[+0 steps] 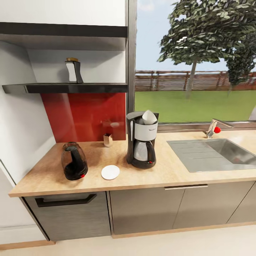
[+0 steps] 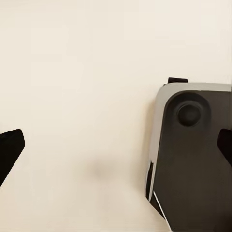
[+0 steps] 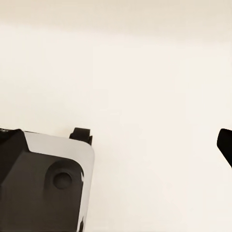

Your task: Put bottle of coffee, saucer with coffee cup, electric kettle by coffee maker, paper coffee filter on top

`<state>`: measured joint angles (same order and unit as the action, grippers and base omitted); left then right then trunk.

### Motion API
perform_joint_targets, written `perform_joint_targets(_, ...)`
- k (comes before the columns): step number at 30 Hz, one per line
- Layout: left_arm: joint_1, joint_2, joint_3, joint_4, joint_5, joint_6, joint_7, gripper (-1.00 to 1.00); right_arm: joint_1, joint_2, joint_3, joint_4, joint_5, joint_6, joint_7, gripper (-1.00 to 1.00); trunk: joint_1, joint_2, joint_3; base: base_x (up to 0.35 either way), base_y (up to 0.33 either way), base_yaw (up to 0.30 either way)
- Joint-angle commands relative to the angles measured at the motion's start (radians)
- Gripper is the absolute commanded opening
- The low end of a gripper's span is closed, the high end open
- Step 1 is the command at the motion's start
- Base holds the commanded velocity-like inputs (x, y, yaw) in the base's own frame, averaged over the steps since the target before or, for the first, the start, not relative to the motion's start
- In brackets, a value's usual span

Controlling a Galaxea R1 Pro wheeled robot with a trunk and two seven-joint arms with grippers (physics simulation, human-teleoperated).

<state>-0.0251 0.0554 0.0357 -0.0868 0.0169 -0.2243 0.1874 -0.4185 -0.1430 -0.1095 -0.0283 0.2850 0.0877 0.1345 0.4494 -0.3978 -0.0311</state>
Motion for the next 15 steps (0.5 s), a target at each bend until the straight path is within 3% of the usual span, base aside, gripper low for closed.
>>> perform_joint_targets(1, -0.002, 0.0, 0.003, 0.001, 0.002, -0.01, 0.001, 1.0, 0.0, 0.0, -0.009, -0.003, 0.009, 0.006, 0.005, 1.0, 0.001, -0.002, -0.002, 0.0, 0.0, 0.0)
perform_joint_targets(9, -0.014, -0.004, 0.0, -0.074, -0.003, -0.018, 0.001, 1.0, 0.0, 0.0, -0.009, -0.004, 0.008, 0.006, 0.007, 1.0, 0.001, -0.002, -0.002, -0.014, 0.0, 0.0)
perform_joint_targets(15, -0.018, -0.004, 0.0, -0.085, -0.003, -0.02, 0.002, 1.0, 0.0, 0.0, -0.01, -0.006, 0.009, 0.006, 0.006, 1.0, 0.001, -0.002, -0.002, -0.249, 0.0, 0.0)
